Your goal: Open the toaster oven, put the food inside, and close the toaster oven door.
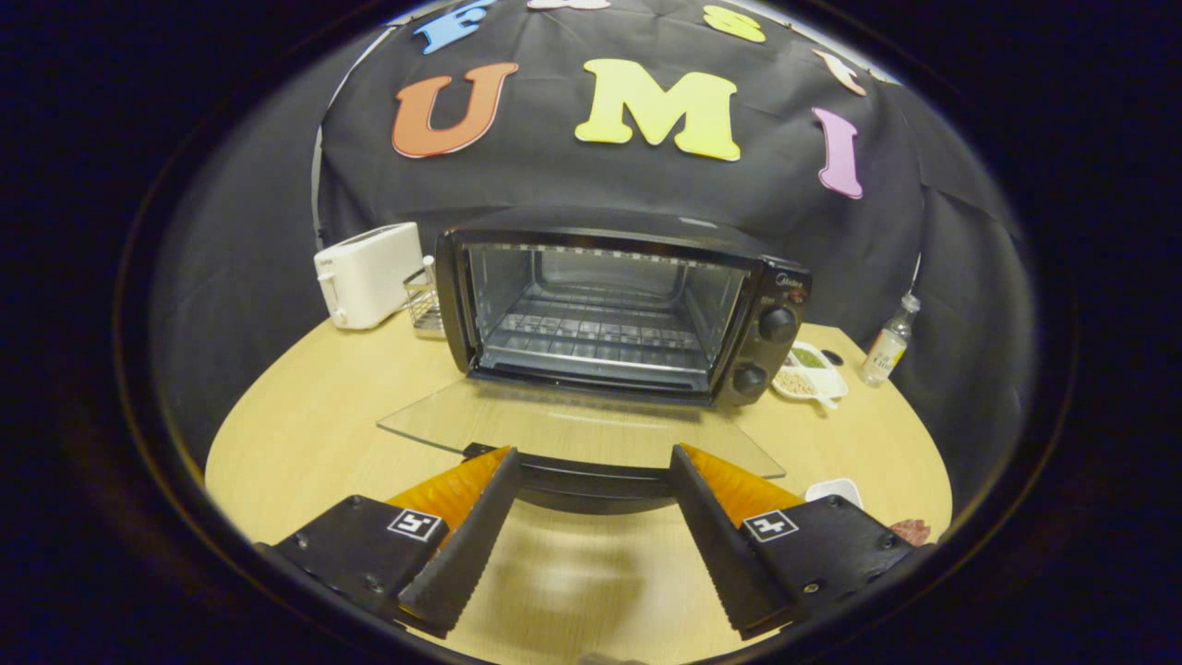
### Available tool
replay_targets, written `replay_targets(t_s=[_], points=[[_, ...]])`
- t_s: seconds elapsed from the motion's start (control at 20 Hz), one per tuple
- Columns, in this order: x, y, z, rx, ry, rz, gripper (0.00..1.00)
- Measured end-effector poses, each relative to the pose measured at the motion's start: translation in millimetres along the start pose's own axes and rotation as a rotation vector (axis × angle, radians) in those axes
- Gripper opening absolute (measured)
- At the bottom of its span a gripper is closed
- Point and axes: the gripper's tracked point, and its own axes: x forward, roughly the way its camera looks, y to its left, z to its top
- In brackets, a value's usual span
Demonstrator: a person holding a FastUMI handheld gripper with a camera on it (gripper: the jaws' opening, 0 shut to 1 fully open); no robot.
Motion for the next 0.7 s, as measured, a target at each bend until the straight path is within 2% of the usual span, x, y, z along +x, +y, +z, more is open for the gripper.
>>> replay_targets(t_s=[0.15, 0.3, 0.7], points=[[7.5, 0.8, -25.1, -0.007, 0.056, 0.007, 1.0], [16.4, 0.6, -43.6, 0.043, 0.108, 0.018, 1.0], [23.7, 4.3, -57.3, -0.063, 0.101, 0.013, 1.0]])
